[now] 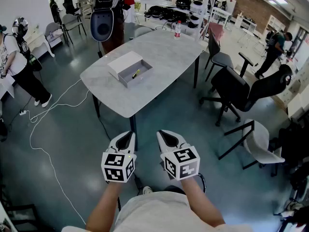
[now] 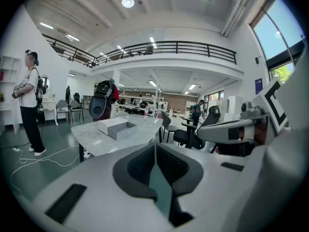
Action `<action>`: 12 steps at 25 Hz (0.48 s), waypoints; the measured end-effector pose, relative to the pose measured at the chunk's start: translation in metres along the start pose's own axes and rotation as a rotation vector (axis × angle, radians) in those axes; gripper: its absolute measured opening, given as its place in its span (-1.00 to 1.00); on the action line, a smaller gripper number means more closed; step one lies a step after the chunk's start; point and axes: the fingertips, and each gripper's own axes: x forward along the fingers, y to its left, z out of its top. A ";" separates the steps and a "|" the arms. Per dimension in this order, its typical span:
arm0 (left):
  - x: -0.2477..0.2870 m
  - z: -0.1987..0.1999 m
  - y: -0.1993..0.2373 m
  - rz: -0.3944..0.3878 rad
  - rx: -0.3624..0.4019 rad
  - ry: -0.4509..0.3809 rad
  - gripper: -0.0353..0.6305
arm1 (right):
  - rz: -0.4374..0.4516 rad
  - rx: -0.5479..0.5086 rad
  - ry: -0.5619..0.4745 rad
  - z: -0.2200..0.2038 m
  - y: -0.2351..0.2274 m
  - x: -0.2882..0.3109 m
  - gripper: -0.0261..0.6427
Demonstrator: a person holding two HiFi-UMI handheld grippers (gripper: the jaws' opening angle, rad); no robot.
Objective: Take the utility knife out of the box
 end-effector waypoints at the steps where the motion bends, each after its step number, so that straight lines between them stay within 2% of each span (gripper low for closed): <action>1: 0.000 -0.001 0.001 -0.001 -0.001 0.000 -0.83 | 0.001 0.002 0.001 -0.001 0.001 0.001 -0.91; 12: 0.019 -0.008 0.010 0.002 -0.008 0.023 -0.83 | 0.012 0.015 0.017 -0.008 -0.008 0.015 -0.91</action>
